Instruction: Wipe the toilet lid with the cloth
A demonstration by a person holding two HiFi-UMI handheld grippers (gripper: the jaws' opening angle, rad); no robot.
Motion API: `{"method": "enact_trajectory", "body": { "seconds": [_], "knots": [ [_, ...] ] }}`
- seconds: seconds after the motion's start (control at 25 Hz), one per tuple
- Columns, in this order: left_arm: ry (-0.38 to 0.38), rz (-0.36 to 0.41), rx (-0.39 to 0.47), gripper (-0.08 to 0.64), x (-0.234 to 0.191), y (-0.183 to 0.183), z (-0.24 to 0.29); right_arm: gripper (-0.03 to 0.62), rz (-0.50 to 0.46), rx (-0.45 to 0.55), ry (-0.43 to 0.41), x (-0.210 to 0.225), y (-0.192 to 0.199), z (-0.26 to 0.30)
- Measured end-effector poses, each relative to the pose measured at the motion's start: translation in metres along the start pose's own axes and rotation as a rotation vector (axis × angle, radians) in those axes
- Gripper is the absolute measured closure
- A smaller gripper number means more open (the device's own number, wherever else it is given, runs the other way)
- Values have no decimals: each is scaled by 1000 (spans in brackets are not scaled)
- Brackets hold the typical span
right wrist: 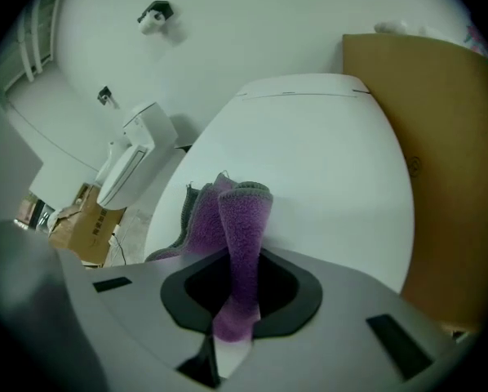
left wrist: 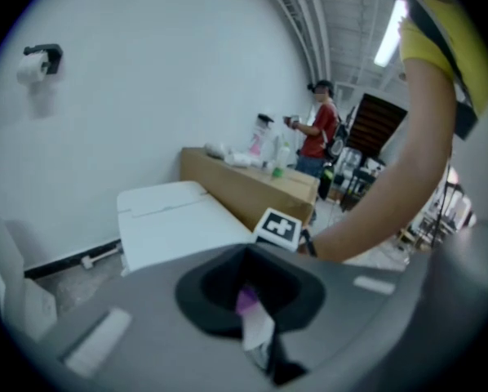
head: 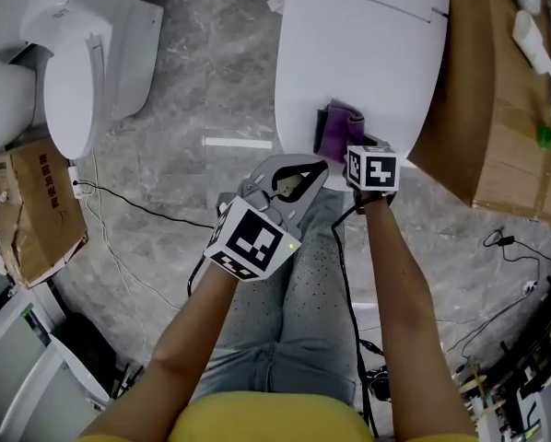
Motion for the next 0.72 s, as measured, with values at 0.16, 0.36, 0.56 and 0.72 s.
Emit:
{"method": "enact_trajectory", "body": {
  "seconds": [0.16, 0.36, 0.56, 0.72],
  "knots": [
    [30, 19, 16, 565, 7, -9, 11, 552, 60, -4, 106, 51, 22, -33],
    [46, 33, 29, 565, 13, -16, 15, 552, 90, -39, 232, 93, 40, -62],
    [43, 38, 36, 564, 21, -24, 11, 552, 134, -102, 334, 114, 54, -87],
    [35, 50, 52, 565, 24, -37, 7, 552, 174, -71, 375, 117, 52, -116]
  ]
}}
Point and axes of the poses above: the fingertips, and each gripper's own axes: z forward along the fingers, x to its right, y out of its underside, the point moved 9 cm from there along -z, backward along the fingers, and after that the axes turned 12 degrees about x, right-handed, at the moved point
